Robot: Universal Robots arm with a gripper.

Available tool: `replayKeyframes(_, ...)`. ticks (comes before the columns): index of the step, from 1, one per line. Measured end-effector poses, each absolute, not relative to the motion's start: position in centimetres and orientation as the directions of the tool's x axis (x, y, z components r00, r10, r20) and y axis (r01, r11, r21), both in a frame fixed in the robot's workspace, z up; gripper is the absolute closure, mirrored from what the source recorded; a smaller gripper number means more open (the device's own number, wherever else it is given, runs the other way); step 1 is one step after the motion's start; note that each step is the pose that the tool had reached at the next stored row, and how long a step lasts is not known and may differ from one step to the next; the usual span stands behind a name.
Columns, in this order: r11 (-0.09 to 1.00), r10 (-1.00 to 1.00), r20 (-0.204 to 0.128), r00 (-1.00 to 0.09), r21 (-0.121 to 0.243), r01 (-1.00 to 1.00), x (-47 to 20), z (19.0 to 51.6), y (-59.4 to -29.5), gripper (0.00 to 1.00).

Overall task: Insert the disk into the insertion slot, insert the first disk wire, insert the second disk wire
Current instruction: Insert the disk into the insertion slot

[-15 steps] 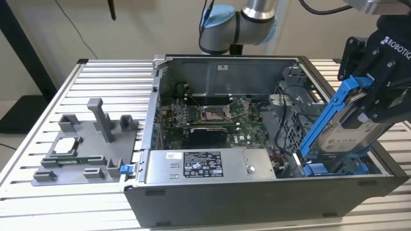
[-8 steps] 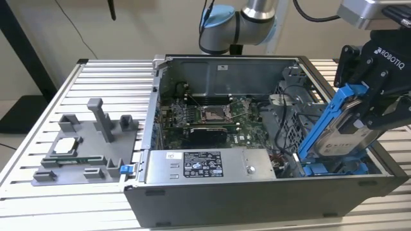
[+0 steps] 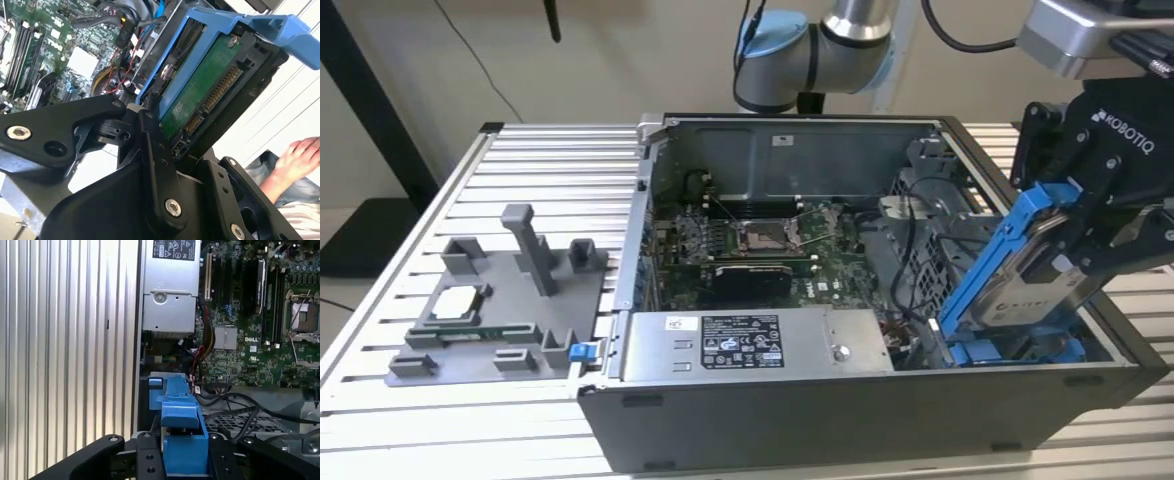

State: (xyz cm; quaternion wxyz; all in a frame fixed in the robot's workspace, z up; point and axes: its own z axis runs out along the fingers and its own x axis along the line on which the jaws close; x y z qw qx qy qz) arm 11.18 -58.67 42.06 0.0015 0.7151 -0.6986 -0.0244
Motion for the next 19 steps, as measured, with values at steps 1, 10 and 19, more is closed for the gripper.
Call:
replayKeyframes(1,-0.026,-0.999,-0.033,0.025,0.036,-0.999,11.26,41.98,-58.66,1.0)
replayKeyframes(10,-0.038,-0.999,-0.039,0.037,0.036,-0.999,11.51,41.38,-58.51,1.0)
replayKeyframes(19,-0.039,-0.998,-0.047,0.038,0.036,-0.999,11.98,40.99,-58.35,1.0)
